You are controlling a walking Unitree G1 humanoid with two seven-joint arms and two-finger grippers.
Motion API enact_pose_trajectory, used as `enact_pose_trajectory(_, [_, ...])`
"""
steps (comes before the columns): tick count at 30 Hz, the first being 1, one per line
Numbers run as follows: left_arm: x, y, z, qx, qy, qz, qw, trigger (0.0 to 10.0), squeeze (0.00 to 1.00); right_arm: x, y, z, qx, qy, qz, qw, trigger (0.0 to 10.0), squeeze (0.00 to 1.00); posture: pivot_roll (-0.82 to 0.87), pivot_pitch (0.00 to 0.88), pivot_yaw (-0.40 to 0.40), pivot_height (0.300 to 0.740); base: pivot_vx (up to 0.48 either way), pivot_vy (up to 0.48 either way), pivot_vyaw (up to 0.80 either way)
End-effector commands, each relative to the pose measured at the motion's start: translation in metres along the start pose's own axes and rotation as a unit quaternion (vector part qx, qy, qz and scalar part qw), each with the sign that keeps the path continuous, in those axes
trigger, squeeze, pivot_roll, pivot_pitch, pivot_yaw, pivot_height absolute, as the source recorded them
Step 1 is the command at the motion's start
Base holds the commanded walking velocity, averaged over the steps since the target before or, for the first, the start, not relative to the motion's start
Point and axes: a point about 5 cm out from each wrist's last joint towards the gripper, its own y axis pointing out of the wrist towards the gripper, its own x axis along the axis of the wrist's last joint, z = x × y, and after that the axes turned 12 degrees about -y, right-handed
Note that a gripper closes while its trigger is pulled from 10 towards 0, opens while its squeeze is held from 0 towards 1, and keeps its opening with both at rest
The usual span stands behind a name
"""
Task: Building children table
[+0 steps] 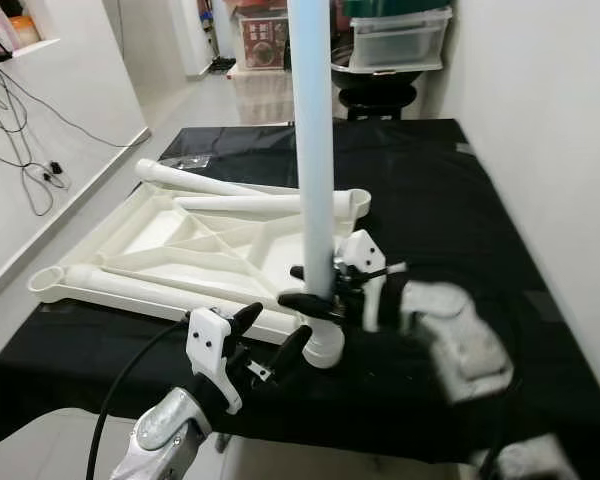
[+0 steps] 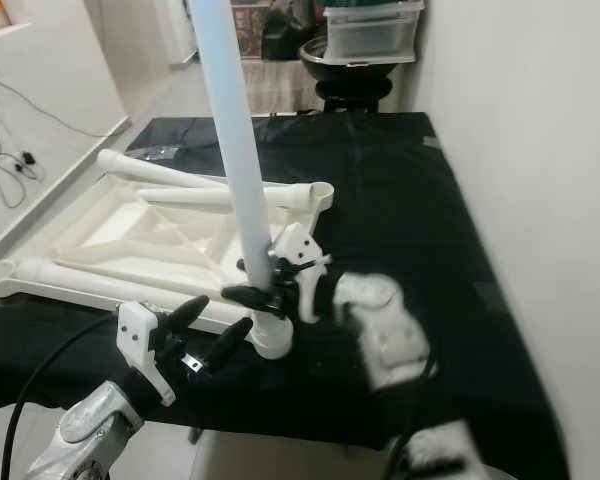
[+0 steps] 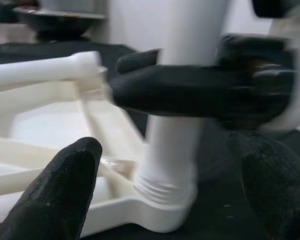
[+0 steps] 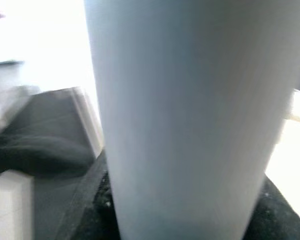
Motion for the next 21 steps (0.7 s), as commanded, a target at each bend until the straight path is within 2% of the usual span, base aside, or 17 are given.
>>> enact_pose_trajectory(1, [-0.001, -0.006, 0.005, 0.012, -0.006, 0.007, 1.0, 10.0, 0.0, -0.047, -0.024, -0.006, -0.13, 0.038, 0.145, 0.98, 0.0, 0.0, -0.01, 0.155, 0.063, 0.74, 0.0, 0.0, 0.0])
enact_pose_trajectory(3, [-0.001, -0.006, 0.006, 0.013, -0.006, 0.009, 1.0, 10.0, 0.0, -0.044, -0.033, -0.004, -0.176, 0.037, 0.145, 0.973, 0.0, 0.0, -0.03, 0.148, 0.08, 0.74, 0.0, 0.0, 0.0])
enact_pose_trajectory(10, [-0.001, -0.004, 0.007, 0.007, -0.007, 0.013, 1.0, 10.0, 0.0, -0.04, -0.023, -0.018, -0.19, 0.04, 0.133, 0.972, 0.0, 0.0, -0.02, 0.14, 0.073, 0.74, 0.0, 0.0, 0.0])
enact_pose_trajectory(11, [-0.001, -0.004, 0.007, 0.008, -0.007, 0.012, 1.0, 10.0, 0.0, -0.036, -0.017, -0.018, -0.171, 0.045, 0.122, 0.977, 10.0, 0.0, -0.02, 0.14, 0.075, 0.74, 0.0, 0.0, 0.0])
enact_pose_trajectory(13, [-0.001, -0.004, 0.007, 0.01, -0.007, 0.011, 1.0, 10.0, 0.0, -0.031, -0.014, -0.016, -0.166, 0.049, 0.118, 0.978, 10.0, 0.0, -0.02, 0.14, 0.075, 0.74, 0.0, 0.0, 0.0])
enact_pose_trajectory(14, [0.0, -0.003, 0.006, 0.012, -0.007, 0.008, 1.0, 10.0, 0.0, -0.023, -0.01, -0.016, -0.148, 0.049, 0.104, 0.982, 10.0, 1.0, -0.01, 0.143, 0.072, 0.74, 0.0, 0.0, 0.0])
enact_pose_trajectory(15, [0.0, -0.003, 0.006, 0.012, -0.007, 0.008, 1.0, 10.0, 0.0, -0.023, -0.01, -0.016, -0.148, 0.049, 0.104, 0.982, 10.0, 1.0, -0.01, 0.143, 0.072, 0.74, 0.0, 0.0, 0.0])
enact_pose_trajectory(16, [0.001, -0.003, 0.006, 0.012, -0.008, 0.007, 1.0, 10.0, 0.0, -0.013, -0.004, -0.015, -0.099, 0.046, 0.074, 0.991, 10.0, 1.0, -0.01, 0.142, 0.072, 0.74, 0.0, 0.0, 0.0])
enact_pose_trajectory(17, [0.001, -0.003, 0.006, 0.012, -0.008, 0.007, 1.0, 10.0, 0.0, -0.013, -0.004, -0.015, -0.099, 0.046, 0.074, 0.991, 10.0, 1.0, -0.01, 0.142, 0.072, 0.74, 0.0, 0.0, 0.0])
enact_pose_trajectory(19, [0.001, -0.003, 0.005, 0.012, -0.009, 0.006, 1.0, 10.0, 0.0, 0.002, 0.001, -0.016, -0.032, 0.041, 0.025, 0.998, 10.0, 1.0, -0.01, 0.142, 0.072, 0.74, 0.0, 0.0, 0.0])
enact_pose_trajectory(20, [0.001, -0.003, 0.005, 0.01, -0.009, 0.008, 1.0, 10.0, 0.0, 0.011, 0.002, -0.018, 0.04, 0.01, -0.013, 0.999, 10.0, 0.51, 0.0, 0.145, 0.076, 0.74, 0.0, 0.0, 0.0])
enact_pose_trajectory(21, [0.001, -0.003, 0.004, 0.009, -0.009, 0.009, 1.0, 10.0, 0.0, 0.016, 0.001, -0.019, 0.087, -0.014, -0.033, 0.996, 10.0, 0.51, 0.0, 0.146, 0.076, 0.74, 0.0, 0.0, 0.0])
